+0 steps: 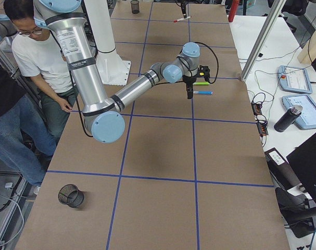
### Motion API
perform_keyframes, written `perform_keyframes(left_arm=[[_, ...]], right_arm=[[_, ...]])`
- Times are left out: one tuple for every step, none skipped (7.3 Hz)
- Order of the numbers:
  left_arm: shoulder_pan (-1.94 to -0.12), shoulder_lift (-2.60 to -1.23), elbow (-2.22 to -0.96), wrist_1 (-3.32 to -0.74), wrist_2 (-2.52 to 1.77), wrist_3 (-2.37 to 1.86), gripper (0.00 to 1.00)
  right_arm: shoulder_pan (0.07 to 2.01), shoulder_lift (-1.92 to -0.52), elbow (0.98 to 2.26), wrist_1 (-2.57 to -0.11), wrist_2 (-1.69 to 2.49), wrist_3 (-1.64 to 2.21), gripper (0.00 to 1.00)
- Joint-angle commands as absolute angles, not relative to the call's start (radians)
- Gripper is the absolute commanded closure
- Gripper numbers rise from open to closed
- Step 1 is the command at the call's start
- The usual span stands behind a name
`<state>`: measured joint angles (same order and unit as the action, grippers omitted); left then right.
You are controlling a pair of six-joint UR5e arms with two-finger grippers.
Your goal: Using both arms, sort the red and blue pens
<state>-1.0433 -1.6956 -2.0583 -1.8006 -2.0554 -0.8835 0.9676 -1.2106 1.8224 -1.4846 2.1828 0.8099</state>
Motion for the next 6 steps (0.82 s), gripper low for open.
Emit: perform_keyframes(left_arm=[[-1.145, -1.483, -2.091, -2.001, -2.063, -0.864, 1.0], [-1.169, -1.369, -2.074, -2.152, -2.062, -0.859, 1.0], [-1.214, -1.305, -2.063, -2.224, -2.063, -0.858, 1.0], [-1.265, -1.231, -2.047, -2.326, -2.063, -0.851, 1.0], [-1.338, -1.159, -1.981, -2.486, -2.063, -0.806, 1.0], [-1.391, -1.116, -1.886, -2.661, -2.065, -0.798, 1.0]], right_arm=[[0.942, -1.14, 1.766, -1.483, 2.145, 0.862, 0.02], [0.925, -1.1, 1.734, -1.468, 2.105, 0.883, 0.02], [0.911, -1.089, 1.691, -1.391, 2.082, 0.947, 0.03], [0.91, -1.086, 1.646, -1.312, 2.082, 0.989, 0.04], [0.907, -1.047, 1.61, -1.312, 2.083, 1.026, 0.04], [0.905, -1.036, 1.599, -1.312, 2.088, 1.034, 0.04]])
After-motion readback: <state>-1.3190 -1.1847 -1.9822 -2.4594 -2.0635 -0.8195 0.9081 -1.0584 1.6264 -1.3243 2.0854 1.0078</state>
